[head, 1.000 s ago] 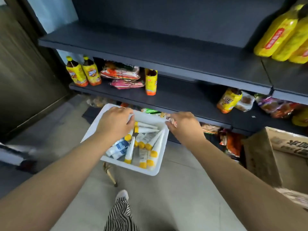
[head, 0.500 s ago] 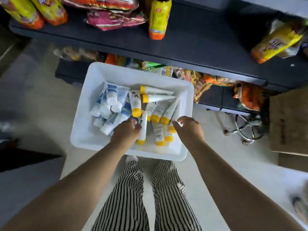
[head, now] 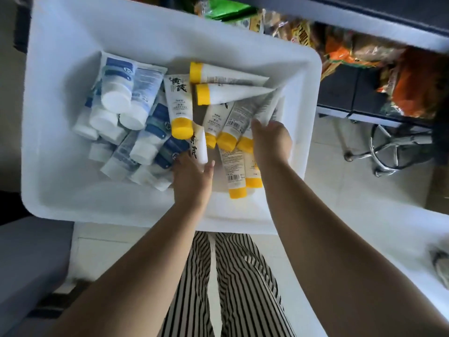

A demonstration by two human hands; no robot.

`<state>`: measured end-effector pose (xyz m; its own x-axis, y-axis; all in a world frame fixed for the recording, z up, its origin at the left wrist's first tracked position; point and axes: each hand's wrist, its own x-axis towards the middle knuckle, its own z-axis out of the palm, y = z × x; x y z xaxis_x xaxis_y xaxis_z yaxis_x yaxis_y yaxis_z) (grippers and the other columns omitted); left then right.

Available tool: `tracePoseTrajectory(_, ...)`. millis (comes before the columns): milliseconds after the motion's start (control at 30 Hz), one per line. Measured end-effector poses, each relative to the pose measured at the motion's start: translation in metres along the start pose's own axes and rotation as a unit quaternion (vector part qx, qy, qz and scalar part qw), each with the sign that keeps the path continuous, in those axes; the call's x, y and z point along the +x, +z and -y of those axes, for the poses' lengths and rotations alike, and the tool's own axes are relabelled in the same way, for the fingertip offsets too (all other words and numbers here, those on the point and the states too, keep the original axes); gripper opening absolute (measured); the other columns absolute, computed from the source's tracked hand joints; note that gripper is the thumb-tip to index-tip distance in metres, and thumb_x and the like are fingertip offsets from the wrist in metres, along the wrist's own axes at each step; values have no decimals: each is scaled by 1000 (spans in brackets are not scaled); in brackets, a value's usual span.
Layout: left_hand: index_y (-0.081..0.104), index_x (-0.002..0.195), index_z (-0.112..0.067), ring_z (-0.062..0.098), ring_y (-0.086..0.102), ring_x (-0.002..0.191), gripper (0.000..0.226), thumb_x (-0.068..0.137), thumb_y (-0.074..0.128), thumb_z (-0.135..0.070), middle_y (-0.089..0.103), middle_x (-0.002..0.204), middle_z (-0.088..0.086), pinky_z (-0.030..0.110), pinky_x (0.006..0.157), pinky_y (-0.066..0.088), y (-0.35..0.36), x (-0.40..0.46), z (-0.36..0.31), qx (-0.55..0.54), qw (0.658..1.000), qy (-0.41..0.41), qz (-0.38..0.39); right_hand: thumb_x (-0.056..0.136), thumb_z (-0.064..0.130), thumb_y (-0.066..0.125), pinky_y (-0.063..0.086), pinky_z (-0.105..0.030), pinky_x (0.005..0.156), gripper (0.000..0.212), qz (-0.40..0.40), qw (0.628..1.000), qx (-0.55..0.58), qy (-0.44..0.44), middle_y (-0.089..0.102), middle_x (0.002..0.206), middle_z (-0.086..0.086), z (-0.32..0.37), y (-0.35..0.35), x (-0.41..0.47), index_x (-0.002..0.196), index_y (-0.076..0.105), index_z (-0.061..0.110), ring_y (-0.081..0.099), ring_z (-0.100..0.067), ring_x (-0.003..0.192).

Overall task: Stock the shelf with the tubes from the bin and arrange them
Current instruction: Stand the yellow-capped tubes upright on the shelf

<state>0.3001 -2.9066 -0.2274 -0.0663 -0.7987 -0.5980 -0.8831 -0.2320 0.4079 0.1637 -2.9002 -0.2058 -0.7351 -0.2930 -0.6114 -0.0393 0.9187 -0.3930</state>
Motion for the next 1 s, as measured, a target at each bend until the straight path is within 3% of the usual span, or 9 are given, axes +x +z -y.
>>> tracePoseTrajectory(200,45,123,2,32,49,116,49,87,60,-28,53,125,19,35,93,38,1,7,7,-49,999,-3,11,89,38,50,39,-30,78,45,-29,999,-24,19,53,123,-10,7,7,24,122,52,8,55,-28,107)
tracePoseTrajectory(367,55,117,-5,16,53,91,37,88,58,-27,61,110,6,21,70,35,-12,7,6,-116,992,-37,41,91,16,44,44,-33,90,33,-54,997,25,55,52,127,-11,14,10,25,122,52,7,56,-29,110)
tracePoseTrajectory(600,57,116,-9,16,54,92,32,91,54,-28,56,98,-1,27,77,43,-25,-9,4,-171,982,-31,79,88,12,41,39,-28,90,34,-81,990,93,67,48,126,-11,10,18,15,117,58,9,48,-28,116)
tracePoseTrajectory(667,57,116,-11,15,54,91,32,90,54,-30,56,97,-2,27,76,44,-29,-11,5,-176,980,-36,81,88,15,43,38,-27,83,27,-87,990,101,53,55,116,-10,8,20,12,106,62,9,47,-25,112)
tracePoseTrajectory(733,59,111,-13,12,53,86,29,90,54,-31,57,91,-4,21,65,41,-34,-15,7,-177,981,-31,79,88,19,45,36,-25,67,15,-91,989,107,41,56,83,-2,6,21,8,78,55,17,49,-24,87)
tracePoseTrajectory(833,61,98,-18,14,55,83,21,86,58,-35,56,81,-6,24,68,43,-45,-22,5,-208,973,-35,89,88,18,47,24,-14,35,35,-99,984,141,36,34,51,2,1,13,0,55,33,18,33,-14,51)
tracePoseTrajectory(933,59,82,-27,19,61,84,24,68,58,-46,61,81,-4,34,75,47,-64,-31,0,-281,952,-50,111,85,16,52,16,-18,34,44,-93,977,190,26,30,35,0,-2,-7,-23,48,28,16,25,-13,36)
tracePoseTrajectory(1000,61,92,-25,19,62,83,34,65,62,-46,64,85,-1,31,69,48,-81,-37,-5,-337,930,-61,136,85,17,57,29,-18,44,42,-53,955,289,50,37,36,9,0,-25,-45,46,39,16,32,-4,39)
